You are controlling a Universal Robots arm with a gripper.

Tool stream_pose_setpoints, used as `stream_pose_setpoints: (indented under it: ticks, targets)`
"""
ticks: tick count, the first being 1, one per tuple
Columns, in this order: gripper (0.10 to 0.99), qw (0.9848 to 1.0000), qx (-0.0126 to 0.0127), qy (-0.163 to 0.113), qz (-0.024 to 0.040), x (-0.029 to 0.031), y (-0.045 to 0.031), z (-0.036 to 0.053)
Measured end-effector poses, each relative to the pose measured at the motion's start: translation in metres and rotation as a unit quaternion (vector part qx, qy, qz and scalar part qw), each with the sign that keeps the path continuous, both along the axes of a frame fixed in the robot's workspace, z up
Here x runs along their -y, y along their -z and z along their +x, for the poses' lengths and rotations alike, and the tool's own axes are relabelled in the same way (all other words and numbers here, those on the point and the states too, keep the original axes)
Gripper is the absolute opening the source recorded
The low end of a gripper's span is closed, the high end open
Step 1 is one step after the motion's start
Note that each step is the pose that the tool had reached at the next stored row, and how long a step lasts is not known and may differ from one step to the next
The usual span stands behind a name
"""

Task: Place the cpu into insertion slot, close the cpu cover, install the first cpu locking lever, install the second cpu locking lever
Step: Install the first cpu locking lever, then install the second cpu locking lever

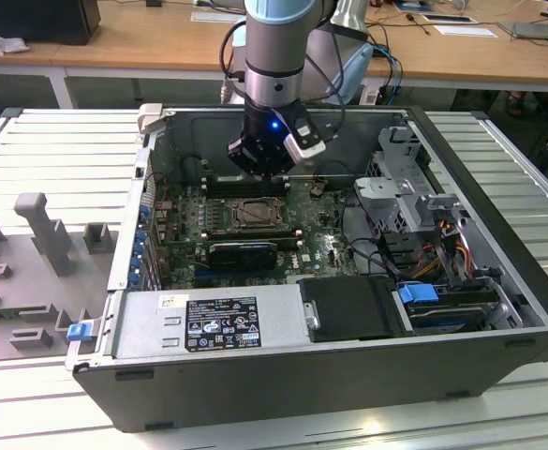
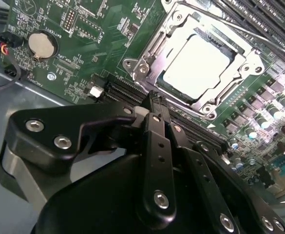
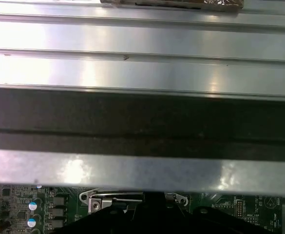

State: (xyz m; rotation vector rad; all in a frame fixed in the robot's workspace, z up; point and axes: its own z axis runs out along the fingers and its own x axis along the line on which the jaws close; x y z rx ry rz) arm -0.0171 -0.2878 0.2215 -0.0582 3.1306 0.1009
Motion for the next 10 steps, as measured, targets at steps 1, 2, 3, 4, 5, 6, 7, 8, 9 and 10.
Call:
stream_pose_setpoints:
  ticks: [1, 2, 3, 4, 5, 6, 7, 8, 9, 10]
  targets:
    - [0.106, 1.0000, 0.0000, 0.000, 0.0000, 0.0004, 0.0000, 0.0000]
    - [0.106, 1.0000, 0.0000, 0.000, 0.0000, 0.0007, 0.0000, 0.0000]
    - [0.106, 1.0000, 0.0001, 0.000, 0.0001, 0.0010, 0.0001, 0.0000]
    - [0.106, 1.0000, 0.0000, 0.000, 0.0000, 0.0012, 0.0000, 0.0000]
    - [0.106, 1.0000, 0.0000, 0.000, -0.0001, 0.0016, 0.0000, 0.0000]
    - [0.106, 1.0000, 0.0000, 0.000, -0.0004, 0.0019, 0.0000, 0.0000]
    - [0.106, 1.0000, 0.0000, 0.000, -0.0005, 0.0028, 0.0000, 0.0000]
    - [0.106, 1.0000, 0.0000, 0.000, -0.0005, 0.0039, 0.0000, 0.0000]
    - [0.106, 1.0000, 0.0000, 0.000, -0.0004, 0.0052, 0.0000, 0.0000]
    - [0.106, 1.0000, 0.0000, 0.000, -0.0005, 0.0060, 0.0000, 0.0000]
